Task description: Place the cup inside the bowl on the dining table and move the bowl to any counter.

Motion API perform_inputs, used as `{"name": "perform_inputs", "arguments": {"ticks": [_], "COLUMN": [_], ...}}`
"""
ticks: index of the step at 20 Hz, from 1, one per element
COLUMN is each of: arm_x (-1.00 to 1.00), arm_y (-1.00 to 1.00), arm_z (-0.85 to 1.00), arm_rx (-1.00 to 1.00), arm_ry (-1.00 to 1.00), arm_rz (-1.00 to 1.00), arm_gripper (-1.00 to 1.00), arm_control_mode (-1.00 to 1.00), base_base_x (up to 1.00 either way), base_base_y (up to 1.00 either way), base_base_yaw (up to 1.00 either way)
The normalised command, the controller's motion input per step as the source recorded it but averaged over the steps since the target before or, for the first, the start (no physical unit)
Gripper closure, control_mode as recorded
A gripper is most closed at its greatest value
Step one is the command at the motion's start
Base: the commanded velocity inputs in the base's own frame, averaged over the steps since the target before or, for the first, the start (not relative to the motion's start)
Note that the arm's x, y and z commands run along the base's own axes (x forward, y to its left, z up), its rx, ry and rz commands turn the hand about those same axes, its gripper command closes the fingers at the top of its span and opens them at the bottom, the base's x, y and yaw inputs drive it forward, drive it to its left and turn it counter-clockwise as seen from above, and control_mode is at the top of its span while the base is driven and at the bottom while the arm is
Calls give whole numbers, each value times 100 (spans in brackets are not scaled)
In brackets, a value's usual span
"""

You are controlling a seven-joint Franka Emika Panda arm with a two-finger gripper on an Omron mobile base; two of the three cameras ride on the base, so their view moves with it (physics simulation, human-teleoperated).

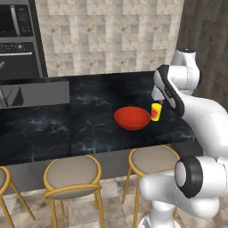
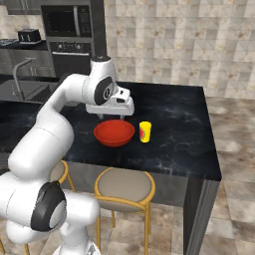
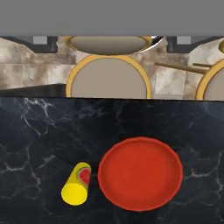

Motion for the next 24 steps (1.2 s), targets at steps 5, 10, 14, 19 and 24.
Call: {"name": "perform_inputs", "arguments": {"ticks": [5, 10, 14, 19, 24], "arm_x": [23, 14, 17, 18, 22], "arm_y": [-31, -25, -34, -36, -23], "arm_z": [0, 0, 0, -4, -21], "arm_rx": [0, 0, 0, 0, 2], "arm_ry": [10, 11, 6, 1, 0], "arm_rz": [-11, -15, -15, -12, -4], "arm_gripper": [-100, -100, -100, -100, -100], "arm_control_mode": [-100, -100, -100, -100, -100], "base_base_x": [0, 0, 0, 0, 0], "base_base_y": [0, 0, 0, 0, 0], "base_base_yaw": [0, 0, 0, 0, 0]}}
